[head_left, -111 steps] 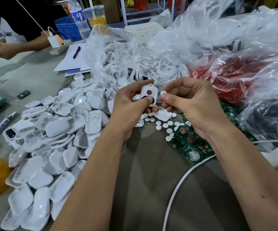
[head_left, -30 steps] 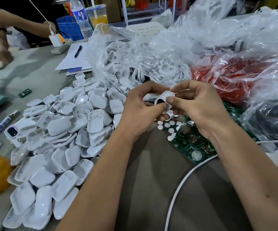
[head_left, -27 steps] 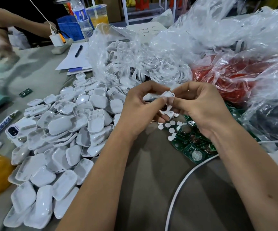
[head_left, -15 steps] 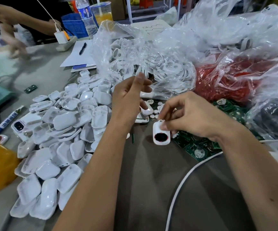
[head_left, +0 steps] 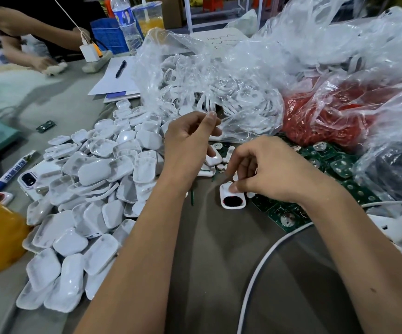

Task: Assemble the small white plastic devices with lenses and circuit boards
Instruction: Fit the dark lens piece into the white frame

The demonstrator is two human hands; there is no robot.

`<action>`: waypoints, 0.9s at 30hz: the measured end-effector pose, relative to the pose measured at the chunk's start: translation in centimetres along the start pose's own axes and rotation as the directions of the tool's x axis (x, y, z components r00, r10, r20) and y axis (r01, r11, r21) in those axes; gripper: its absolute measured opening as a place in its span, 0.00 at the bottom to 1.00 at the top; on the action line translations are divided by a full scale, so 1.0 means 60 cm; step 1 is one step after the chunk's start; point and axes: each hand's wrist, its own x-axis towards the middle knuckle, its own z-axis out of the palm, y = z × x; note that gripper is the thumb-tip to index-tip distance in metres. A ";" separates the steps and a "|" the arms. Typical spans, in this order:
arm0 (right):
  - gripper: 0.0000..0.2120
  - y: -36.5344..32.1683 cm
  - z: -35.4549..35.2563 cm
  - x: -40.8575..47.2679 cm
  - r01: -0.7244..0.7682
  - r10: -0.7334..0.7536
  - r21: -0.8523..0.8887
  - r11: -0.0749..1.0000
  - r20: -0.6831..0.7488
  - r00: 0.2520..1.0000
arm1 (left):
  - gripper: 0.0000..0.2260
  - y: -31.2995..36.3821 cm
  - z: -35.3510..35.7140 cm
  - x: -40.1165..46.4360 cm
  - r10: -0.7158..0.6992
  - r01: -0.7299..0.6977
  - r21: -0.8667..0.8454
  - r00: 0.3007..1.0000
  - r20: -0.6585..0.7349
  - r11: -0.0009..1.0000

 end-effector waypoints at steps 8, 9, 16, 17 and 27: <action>0.08 0.005 -0.026 -0.009 0.044 -0.043 0.011 0.999 -0.106 0.993 | 0.08 0.000 0.003 -0.002 0.003 -0.004 0.054 1.000 0.027 0.999; 0.09 0.001 -0.025 -0.010 0.062 -0.062 -0.002 0.998 -0.046 0.997 | 0.08 0.000 0.003 -0.002 0.000 -0.001 0.054 1.000 0.025 0.999; 0.15 -0.002 -0.002 -0.005 0.097 -0.081 -0.136 0.986 0.123 0.989 | 0.08 0.001 0.004 -0.002 -0.011 0.011 0.040 1.000 0.011 0.999; 0.16 0.001 -0.001 -0.003 0.086 -0.069 -0.142 0.986 0.122 0.990 | 0.08 0.001 0.004 -0.002 -0.007 0.007 0.043 1.000 0.010 0.999; 0.10 0.008 -0.008 -0.001 0.098 -0.094 -0.033 0.995 0.094 0.991 | 0.06 0.001 0.003 -0.004 0.003 -0.006 0.091 0.999 0.039 0.996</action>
